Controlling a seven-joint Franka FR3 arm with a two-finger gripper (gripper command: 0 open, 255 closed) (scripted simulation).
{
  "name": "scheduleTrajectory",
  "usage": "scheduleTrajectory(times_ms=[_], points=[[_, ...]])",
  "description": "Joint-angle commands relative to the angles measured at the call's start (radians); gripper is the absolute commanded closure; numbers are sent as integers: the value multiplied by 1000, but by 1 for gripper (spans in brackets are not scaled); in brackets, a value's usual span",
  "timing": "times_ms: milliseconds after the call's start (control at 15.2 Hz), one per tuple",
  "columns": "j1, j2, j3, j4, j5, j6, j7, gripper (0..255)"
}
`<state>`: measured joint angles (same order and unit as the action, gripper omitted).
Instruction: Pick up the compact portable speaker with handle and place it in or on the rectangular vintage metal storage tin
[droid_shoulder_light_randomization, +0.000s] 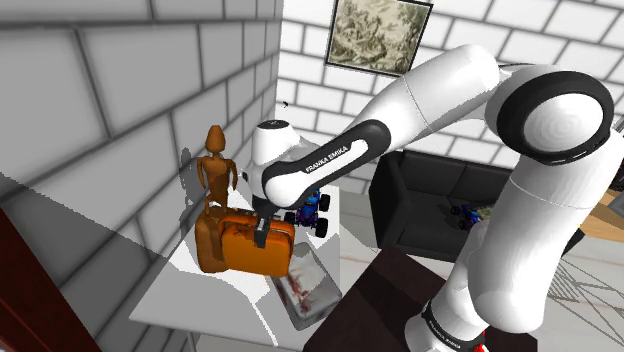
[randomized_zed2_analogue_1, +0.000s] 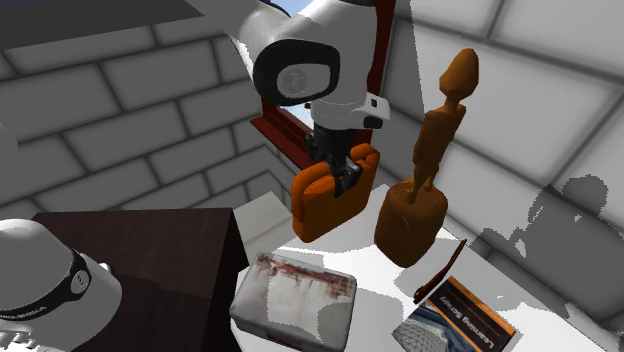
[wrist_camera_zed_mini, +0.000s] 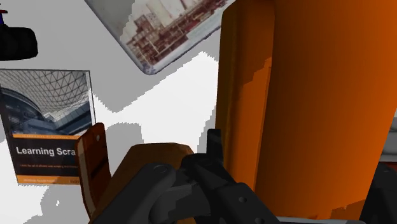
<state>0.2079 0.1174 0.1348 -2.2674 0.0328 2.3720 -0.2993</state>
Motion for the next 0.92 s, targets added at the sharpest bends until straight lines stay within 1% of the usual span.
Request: scheduleTrajectory(times_ms=[0, 396, 726, 792, 858], points=[[-20, -65, -12, -65, 13, 1, -41, 255], [-72, -257, -67, -240, 32, -20, -161, 255], [-119, -414, -131, -358, 16, -63, -259, 255], [-127, -437, -142, -373, 11, -72, -273, 255], [-127, -427, -142, -379, 11, -55, -274, 255]])
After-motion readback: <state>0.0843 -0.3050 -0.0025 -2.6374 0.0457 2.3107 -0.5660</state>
